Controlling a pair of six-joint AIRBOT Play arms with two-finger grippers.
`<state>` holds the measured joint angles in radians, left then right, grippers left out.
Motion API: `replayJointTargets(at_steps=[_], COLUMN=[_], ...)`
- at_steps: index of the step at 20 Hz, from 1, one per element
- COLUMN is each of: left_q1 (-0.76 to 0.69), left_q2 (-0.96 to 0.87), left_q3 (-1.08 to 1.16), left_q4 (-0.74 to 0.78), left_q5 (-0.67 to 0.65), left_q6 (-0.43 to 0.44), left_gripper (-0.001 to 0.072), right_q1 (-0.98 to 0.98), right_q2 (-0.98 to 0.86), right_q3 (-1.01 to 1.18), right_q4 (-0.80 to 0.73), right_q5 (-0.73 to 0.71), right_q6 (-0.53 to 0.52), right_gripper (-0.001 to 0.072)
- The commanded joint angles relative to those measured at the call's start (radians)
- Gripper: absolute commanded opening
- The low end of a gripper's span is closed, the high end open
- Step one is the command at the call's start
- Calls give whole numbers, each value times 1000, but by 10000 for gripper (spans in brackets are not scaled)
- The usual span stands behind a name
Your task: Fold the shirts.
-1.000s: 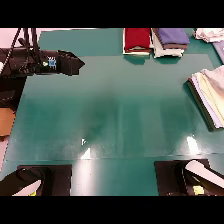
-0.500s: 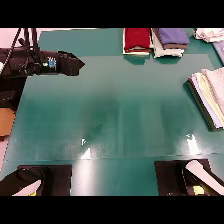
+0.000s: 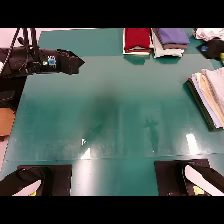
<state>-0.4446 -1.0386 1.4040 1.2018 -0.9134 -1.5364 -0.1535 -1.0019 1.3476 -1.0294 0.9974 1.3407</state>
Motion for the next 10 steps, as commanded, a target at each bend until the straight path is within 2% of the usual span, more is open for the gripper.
replayJointTargets(at_steps=[1,10], left_q1=[0,0], left_q2=[0,0], left_q3=[0,0], left_q4=[0,-1], left_q5=[8,8], left_q6=[0,0], left_gripper=[26,27], right_q1=[200,241], right_q2=[0,0], right_q3=[5,5], right_q4=[5,7], right_q5=[-53,-35], right_q6=[0,0], right_gripper=[13,13])
